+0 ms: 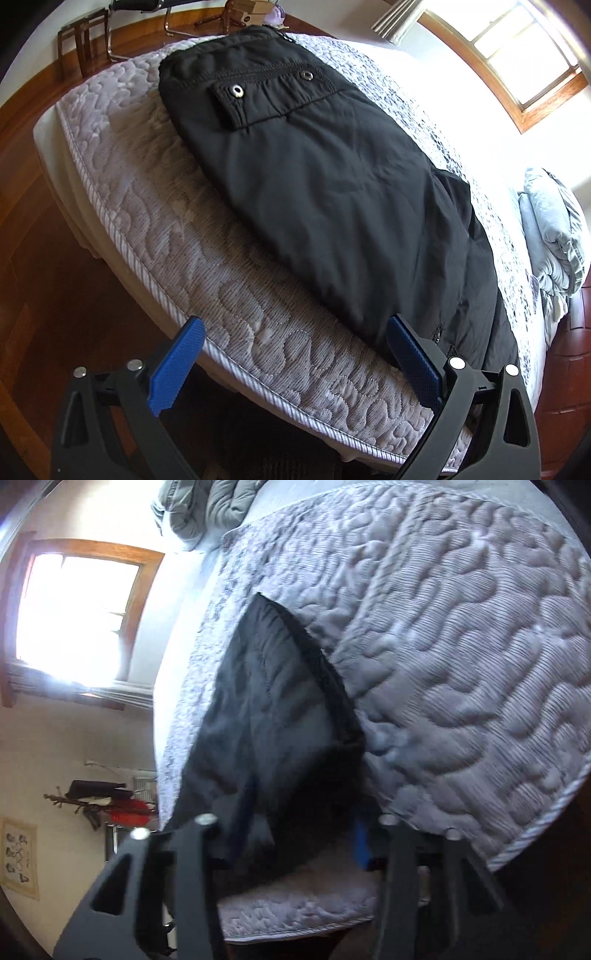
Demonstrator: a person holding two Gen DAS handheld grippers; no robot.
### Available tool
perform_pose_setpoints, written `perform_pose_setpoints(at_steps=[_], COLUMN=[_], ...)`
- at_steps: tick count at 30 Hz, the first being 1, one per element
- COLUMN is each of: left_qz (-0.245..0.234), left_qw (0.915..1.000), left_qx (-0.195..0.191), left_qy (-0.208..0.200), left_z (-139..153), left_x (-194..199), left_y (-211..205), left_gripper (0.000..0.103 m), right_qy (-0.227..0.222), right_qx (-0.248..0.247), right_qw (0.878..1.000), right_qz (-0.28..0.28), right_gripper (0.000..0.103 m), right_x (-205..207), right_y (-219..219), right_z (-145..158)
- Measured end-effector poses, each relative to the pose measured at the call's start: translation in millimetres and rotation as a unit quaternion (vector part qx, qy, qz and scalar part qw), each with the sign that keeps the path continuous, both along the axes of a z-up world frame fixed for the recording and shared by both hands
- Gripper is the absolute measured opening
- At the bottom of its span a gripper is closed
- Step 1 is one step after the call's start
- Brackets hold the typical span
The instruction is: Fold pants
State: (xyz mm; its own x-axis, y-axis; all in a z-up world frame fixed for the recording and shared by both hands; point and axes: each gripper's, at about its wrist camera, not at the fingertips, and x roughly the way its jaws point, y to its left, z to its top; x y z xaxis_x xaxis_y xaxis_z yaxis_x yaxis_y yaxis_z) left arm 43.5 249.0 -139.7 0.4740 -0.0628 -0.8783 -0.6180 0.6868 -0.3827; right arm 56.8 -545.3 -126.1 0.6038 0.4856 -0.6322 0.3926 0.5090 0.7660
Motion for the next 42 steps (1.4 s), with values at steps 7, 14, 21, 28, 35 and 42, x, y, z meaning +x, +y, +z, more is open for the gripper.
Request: perform_pose_setpoints(at_steps=[7, 14, 21, 28, 35, 42], left_qz=[0.025, 0.046, 0.055, 0.053, 0.080, 0.091], left_qw=[0.9991, 0.9978, 0.9971, 0.9899, 0.9603, 0.9519], left_qx=[-0.035, -0.045, -0.051, -0.101, -0.214, -0.236], left_qy=[0.005, -0.016, -0.005, -0.084, -0.160, -0.172], left_z=[-18, -21, -29, -12, -15, -38], left_x=[6, 2, 13, 9, -1, 15], left_y=[2, 10, 19, 23, 41, 45], left_gripper=[0.099, 0.099, 0.099, 0.099, 0.099, 0.099], right_qy=[-0.070, -0.085, -0.035, -0.027, -0.016, -0.009], right_qx=[-0.023, -0.100, -0.099, -0.103, -0.102, -0.098], right_qw=[0.996, 0.990, 0.994, 0.994, 0.994, 0.995], right_qz=[0.047, 0.052, 0.032, 0.035, 0.032, 0.029], right_gripper=[0.015, 0.014, 0.015, 0.015, 0.016, 0.016], right_x=[27, 36, 23, 25, 28, 27], right_y=[7, 3, -5, -3, -4, -6], right_z=[53, 84, 43, 42, 35, 29])
